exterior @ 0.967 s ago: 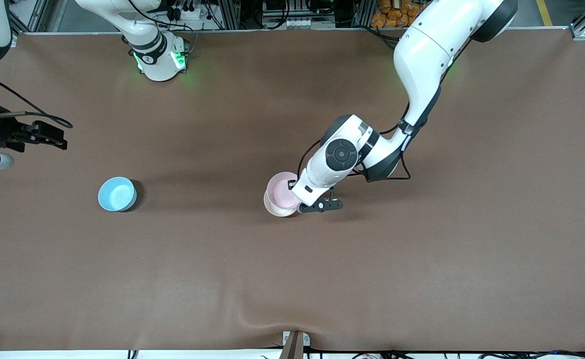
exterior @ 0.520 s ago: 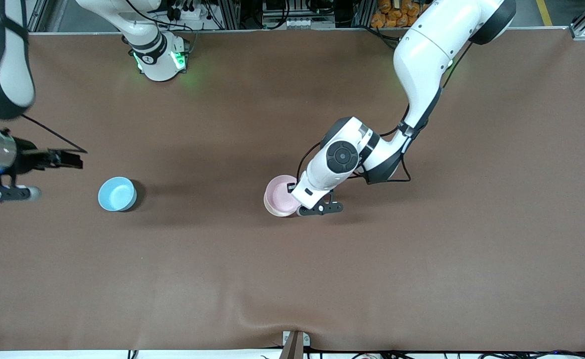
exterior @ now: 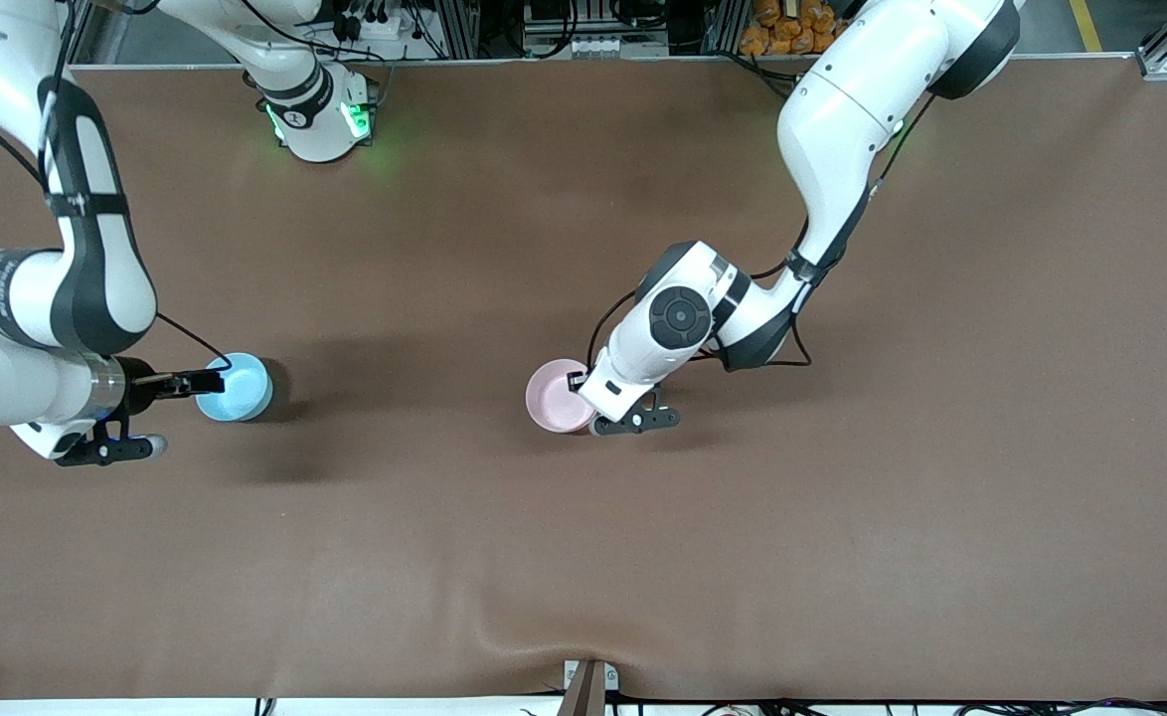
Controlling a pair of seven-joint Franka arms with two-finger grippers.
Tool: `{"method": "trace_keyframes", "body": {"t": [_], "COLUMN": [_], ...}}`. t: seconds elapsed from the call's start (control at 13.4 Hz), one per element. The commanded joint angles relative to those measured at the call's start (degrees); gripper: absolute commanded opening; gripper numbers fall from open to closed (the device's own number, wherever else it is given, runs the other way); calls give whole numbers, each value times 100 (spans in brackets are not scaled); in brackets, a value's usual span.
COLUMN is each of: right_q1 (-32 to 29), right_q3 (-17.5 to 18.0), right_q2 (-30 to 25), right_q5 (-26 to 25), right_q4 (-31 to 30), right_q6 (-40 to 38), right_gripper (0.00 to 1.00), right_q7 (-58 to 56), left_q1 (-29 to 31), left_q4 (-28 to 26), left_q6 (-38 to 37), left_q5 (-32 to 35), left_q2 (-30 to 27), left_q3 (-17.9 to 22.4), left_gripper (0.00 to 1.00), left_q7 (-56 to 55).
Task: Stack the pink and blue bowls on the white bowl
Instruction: 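Lower the pink bowl into the white bowl while the right gripper reaches the blue bowl, then grasp the blue bowl rim with the right gripper while the left gripper withdraws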
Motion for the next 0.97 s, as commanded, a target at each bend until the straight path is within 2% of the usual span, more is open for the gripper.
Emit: {"method": "trace_keyframes", "body": {"t": [0.0,0.15,0.3,0.52,0.82,0.89], "right_q1": [-399,-365,-470,-672,-822,-909], "right_q3": [53,62,70,71,70,70], "right_q2": [268,295,435,506,568,585], "right_q5": [225,234,242,584,594,594], "right_q4": [-99,-205,-301,-538,-574,-652], "right_q6": [255,404,641,967,1047,1143], "right_gripper": [100,100,100,100,100,95], "right_q7": [-407,-407,-416,-1160,-1672,-1742], "left_q1": [-91,23,146,663,1463,1569], "left_q4": [169,161,134,125,134,125], "left_q6": [-52,-323,-1094,-2596,-3557,-3733], "left_q5": [-22,-4,468,576,576,576], "left_q2": [-171,-575,-1198,-1954,-2904,-3106], "left_q3": [72,124,361,370,344,353], "left_gripper": [100,100,100,100,100,100], "left_q7": [-201,-183,-44,326,527,729]}}
